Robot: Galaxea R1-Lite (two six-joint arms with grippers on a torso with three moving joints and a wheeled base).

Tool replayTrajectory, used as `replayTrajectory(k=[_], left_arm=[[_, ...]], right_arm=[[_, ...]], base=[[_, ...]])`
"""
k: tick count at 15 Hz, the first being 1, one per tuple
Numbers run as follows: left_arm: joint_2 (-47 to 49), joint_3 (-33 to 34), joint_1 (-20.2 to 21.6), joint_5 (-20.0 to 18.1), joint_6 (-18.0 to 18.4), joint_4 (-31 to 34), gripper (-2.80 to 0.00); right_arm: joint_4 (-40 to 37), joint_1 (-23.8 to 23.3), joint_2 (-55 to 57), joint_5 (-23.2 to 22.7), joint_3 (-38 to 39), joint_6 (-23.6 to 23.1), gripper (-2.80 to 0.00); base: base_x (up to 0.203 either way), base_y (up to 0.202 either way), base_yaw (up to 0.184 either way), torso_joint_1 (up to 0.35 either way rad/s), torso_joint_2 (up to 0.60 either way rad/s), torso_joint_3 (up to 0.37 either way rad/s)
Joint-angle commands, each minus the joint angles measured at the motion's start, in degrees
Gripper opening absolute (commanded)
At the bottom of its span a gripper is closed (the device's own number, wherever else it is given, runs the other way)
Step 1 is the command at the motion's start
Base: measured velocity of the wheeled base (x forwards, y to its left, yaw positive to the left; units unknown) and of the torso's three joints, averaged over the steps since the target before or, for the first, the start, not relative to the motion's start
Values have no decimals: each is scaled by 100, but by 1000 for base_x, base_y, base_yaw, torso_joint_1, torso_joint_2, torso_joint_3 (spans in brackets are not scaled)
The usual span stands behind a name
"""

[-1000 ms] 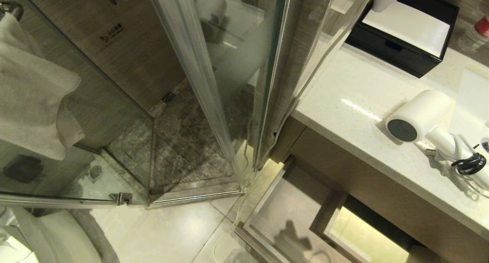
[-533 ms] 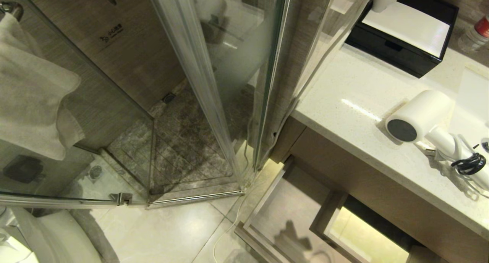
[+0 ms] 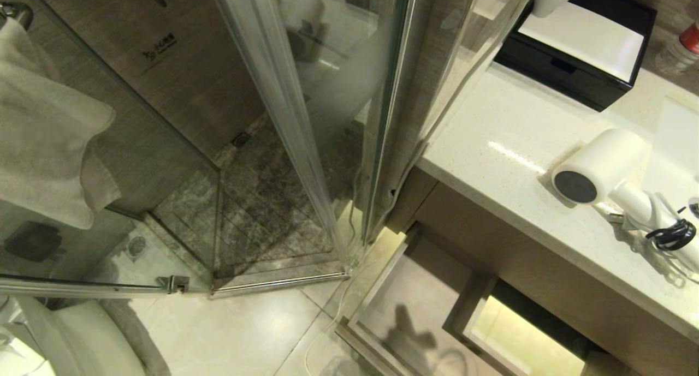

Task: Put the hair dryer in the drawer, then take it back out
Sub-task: Pick up the hairdryer

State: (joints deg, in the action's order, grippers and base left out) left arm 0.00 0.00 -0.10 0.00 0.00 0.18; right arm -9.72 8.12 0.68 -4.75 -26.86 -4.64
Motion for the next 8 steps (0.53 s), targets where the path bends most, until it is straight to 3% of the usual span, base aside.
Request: replayTrajectory(k=[1, 4, 7, 8], left_arm=[[0, 8, 1, 0, 0, -1, -280], [0, 9, 1, 0, 0, -1, -280], [0, 9, 1, 0, 0, -1, -280], [0, 0, 1, 0, 0, -1, -280]], right_arm=[[-1931, 1, 883, -51, -2108, -52, -280], [-3094, 0, 2727, 23, -3308, -320, -280], [-3278, 117, 4222, -22, -3621, -564, -280], [-3232, 185, 4641, -68, -3687, -650, 0]], base=[[0, 0, 0, 0, 0, 0], [0, 0, 0, 0, 0, 0], [0, 0, 0, 0, 0, 0], [0, 0, 0, 0, 0, 0]])
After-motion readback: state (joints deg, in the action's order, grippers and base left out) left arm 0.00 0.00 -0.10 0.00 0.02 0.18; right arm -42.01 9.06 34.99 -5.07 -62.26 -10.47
